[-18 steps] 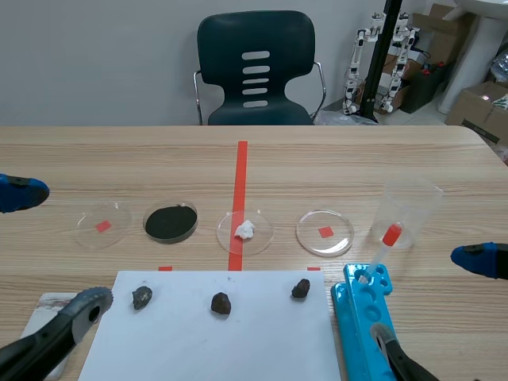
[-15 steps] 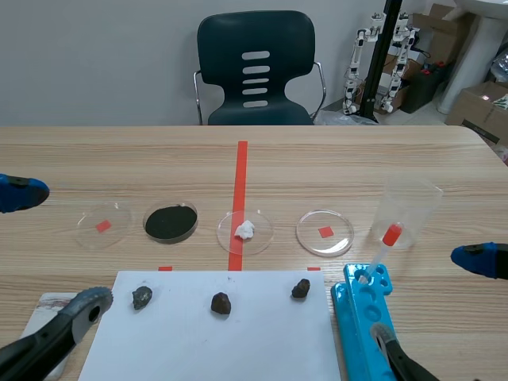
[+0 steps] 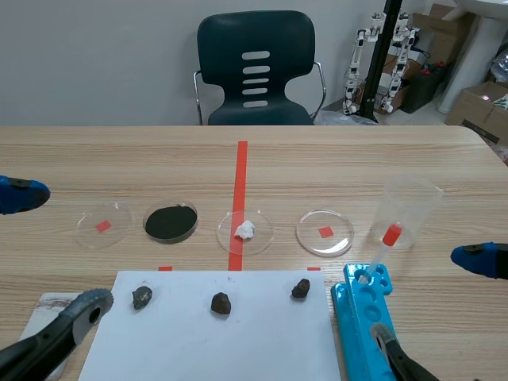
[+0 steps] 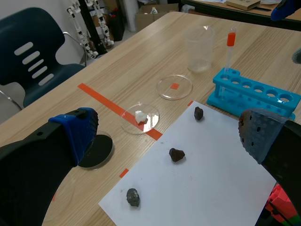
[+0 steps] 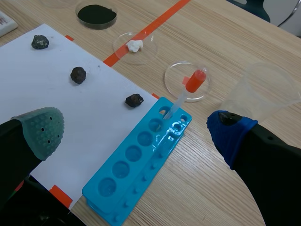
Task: Pick up the left mineral with the left hand
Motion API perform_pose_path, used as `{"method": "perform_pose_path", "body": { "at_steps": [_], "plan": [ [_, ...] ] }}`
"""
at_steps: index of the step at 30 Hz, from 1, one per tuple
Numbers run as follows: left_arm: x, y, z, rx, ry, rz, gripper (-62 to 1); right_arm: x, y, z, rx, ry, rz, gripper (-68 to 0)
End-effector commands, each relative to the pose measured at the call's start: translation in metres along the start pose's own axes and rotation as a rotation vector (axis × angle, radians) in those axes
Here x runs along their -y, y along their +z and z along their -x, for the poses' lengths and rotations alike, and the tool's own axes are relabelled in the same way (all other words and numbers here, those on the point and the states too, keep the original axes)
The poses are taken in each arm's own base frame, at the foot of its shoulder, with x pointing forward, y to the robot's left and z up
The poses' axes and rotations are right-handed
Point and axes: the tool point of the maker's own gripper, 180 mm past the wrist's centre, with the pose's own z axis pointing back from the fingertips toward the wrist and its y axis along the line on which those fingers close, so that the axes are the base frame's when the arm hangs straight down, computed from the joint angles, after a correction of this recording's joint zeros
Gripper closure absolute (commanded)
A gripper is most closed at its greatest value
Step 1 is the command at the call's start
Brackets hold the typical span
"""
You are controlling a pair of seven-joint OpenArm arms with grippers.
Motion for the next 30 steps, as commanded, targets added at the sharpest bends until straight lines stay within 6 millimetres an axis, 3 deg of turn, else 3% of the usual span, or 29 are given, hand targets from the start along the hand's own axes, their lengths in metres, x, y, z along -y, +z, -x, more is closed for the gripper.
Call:
{"method": "perform_pose_path", "body": {
  "at_steps": [1, 4, 10, 18, 30],
  "plan": [
    [0.001, -0.001, -0.004, 0.022, 0.016, -0.001, -62.3, 0.003, -0.001, -0.006, 0.024, -0.001, 0.007, -64.7],
    [-0.004, -0.001, 0.000, 0.002, 0.058, -0.031, -62.3, 0.003, -0.001, -0.006, 0.024, -0.001, 0.007, -64.7],
    [-0.003, 0.003, 0.040, -0.213, 0.108, -0.061, -62.3, 0.003, -0.001, -0.006, 0.024, -0.001, 0.007, -64.7],
    [0.000, -0.004, 0.075, -0.408, 0.276, -0.067, -62.3, 0.003, -0.001, -0.006, 0.024, -0.001, 0.007, -64.7],
    [-0.033, -0.027, 0.127, -0.664, 0.667, -0.377, -62.3, 0.003, -0.001, -0.006, 0.024, -0.001, 0.007, -64.7]
  ]
}}
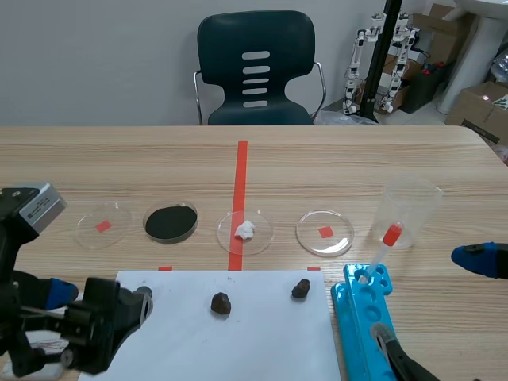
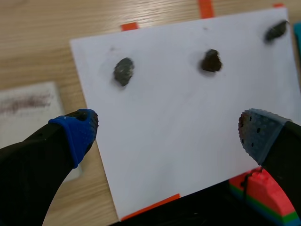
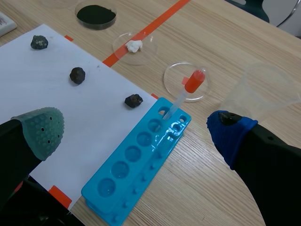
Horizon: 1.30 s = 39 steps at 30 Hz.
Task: Pick up the left mineral with the left hand
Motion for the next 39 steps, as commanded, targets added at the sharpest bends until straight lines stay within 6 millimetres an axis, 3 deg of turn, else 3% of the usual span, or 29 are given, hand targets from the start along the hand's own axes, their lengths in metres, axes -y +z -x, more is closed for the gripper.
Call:
{"method": "perform_pose_path", "body": {
  "at_steps": [1, 12, 26, 34, 39],
  "plan": [
    [-0.002, -0.003, -0.008, 0.001, 0.028, -0.032, -62.3, 0.003, -0.001, -0.006, 0.023, -0.001, 0.007, -64.7],
    [0.007, -0.032, -0.033, -0.085, 0.181, -0.146, -62.3, 0.003, -0.001, -0.006, 0.023, -0.001, 0.007, -64.7],
    [-0.019, -0.084, -0.022, -0.274, 0.294, -0.295, -62.3, 0.003, -0.001, -0.006, 0.023, -0.001, 0.007, -64.7],
    [-0.034, -0.093, -0.010, -0.346, 0.246, -0.359, -62.3, 0.003, -0.001, -0.006, 0.023, -0.001, 0.007, -64.7],
    [-0.031, -0.098, -0.002, -0.367, 0.208, -0.354, -62.3, 0.003, -0.001, -0.006, 0.023, -0.001, 0.007, -64.7]
  ]
}}
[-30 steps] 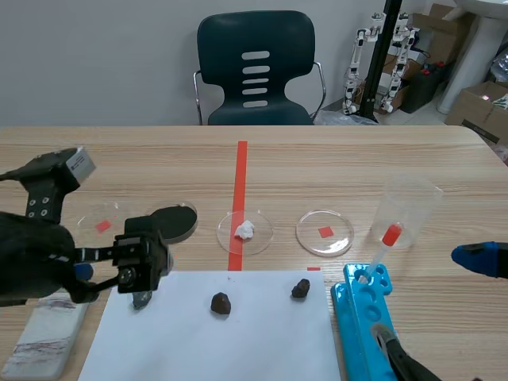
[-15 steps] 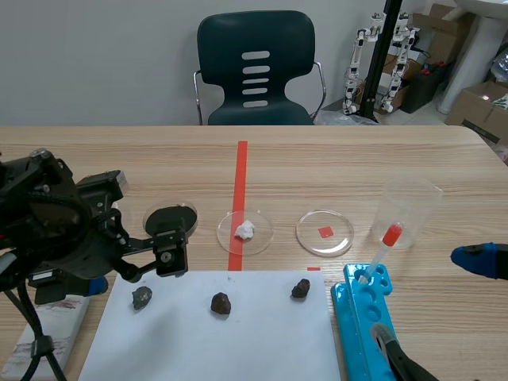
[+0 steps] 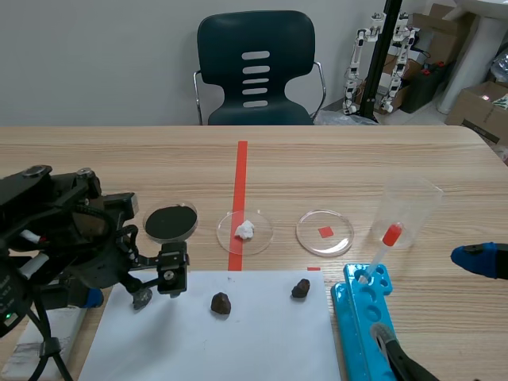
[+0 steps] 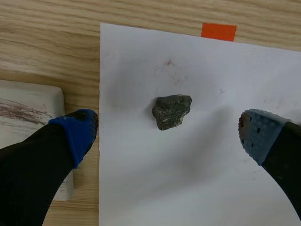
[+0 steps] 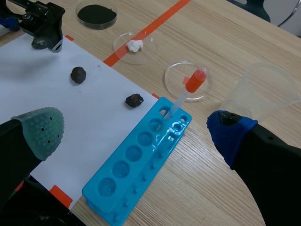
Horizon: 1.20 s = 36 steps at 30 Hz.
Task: Pick up the left mineral with the left hand
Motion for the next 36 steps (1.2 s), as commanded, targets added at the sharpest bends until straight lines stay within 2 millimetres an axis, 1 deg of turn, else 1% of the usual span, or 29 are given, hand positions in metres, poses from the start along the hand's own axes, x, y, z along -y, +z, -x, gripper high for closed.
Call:
{"method": "perform_pose_path", "body": {
  "at_steps": [1, 6, 16, 24, 25, 31, 36],
  "plan": [
    [0.0053, 0.0041, -0.0087, 0.034, -0.007, 0.009, -62.3, 0.0030, -0.0005, -0.0058, 0.024, -0.001, 0.007, -64.7],
    [0.0073, 0.0031, -0.0098, 0.046, -0.044, -0.004, -62.3, 0.0030, -0.0005, -0.0058, 0.024, -0.001, 0.007, -64.7],
    [0.0030, -0.0051, -0.0017, 0.014, -0.066, -0.020, -62.3, 0.0030, -0.0005, -0.0058, 0.024, -0.001, 0.007, -64.7],
    [0.0036, -0.0054, -0.0016, 0.014, -0.084, -0.017, -62.3, 0.0030, -0.0005, -0.0058, 0.024, -0.001, 0.007, -64.7],
    [0.0036, -0.0054, -0.0016, 0.014, -0.084, -0.017, -61.4, 0.0030, -0.0005, -0.0058, 0.024, -0.001, 0.007, -64.7],
    [0.0037, -0.0054, -0.0018, 0.016, -0.085, -0.016, -44.8, 0.0030, -0.0005, -0.0058, 0.024, -0.001, 0.007, -64.7],
    [0.0037, -0.0054, -0.0020, 0.017, -0.084, -0.016, -34.5, 0.0030, -0.0005, -0.0058, 0.024, -0.001, 0.007, -64.7]
  ]
}}
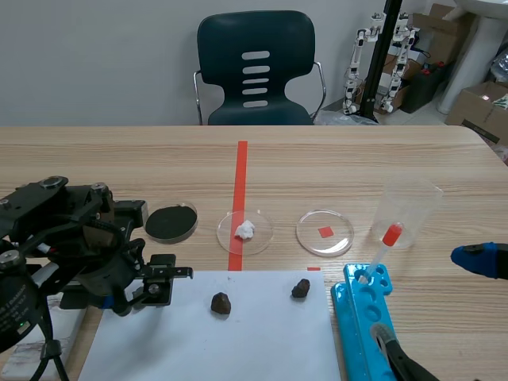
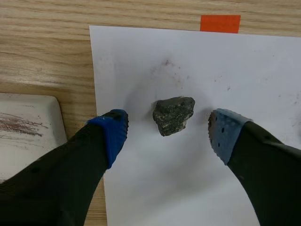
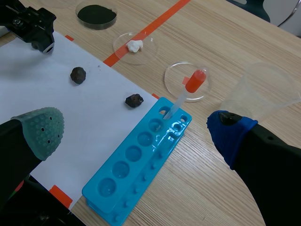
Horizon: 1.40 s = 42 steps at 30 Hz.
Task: Pick up the left mineral with the left hand
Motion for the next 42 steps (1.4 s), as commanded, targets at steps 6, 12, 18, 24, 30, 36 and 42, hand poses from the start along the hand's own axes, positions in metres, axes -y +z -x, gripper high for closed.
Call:
{"method": "perform_pose_path", "body": {
  "at_steps": [6, 12, 18, 24, 30, 36, 42],
  "plan": [
    [0.003, 0.003, -0.006, 0.018, -0.003, 0.008, -20.1, 0.003, -0.001, -0.006, 0.024, -0.001, 0.007, -64.7],
    [0.003, 0.003, -0.006, 0.017, 0.000, 0.007, -9.9, 0.003, -0.001, -0.006, 0.024, -0.001, 0.007, -64.7],
    [0.002, 0.003, -0.006, 0.017, 0.000, 0.006, -6.8, 0.003, -0.001, -0.006, 0.024, -0.001, 0.007, -64.7],
    [-0.001, 0.007, -0.013, 0.070, -0.006, 0.003, -6.8, 0.003, -0.001, -0.006, 0.024, -0.001, 0.007, -64.7],
    [-0.012, 0.025, -0.031, 0.231, -0.039, -0.007, -6.8, 0.003, -0.001, -0.006, 0.024, -0.001, 0.007, -64.7],
    [-0.020, 0.051, -0.048, 0.456, -0.089, 0.000, -6.8, 0.003, -0.001, -0.006, 0.024, -0.001, 0.007, -64.7],
    [-0.030, 0.080, -0.057, 0.669, -0.114, 0.063, -6.8, 0.003, -0.001, -0.006, 0.024, -0.001, 0.007, -64.7]
  ]
}}
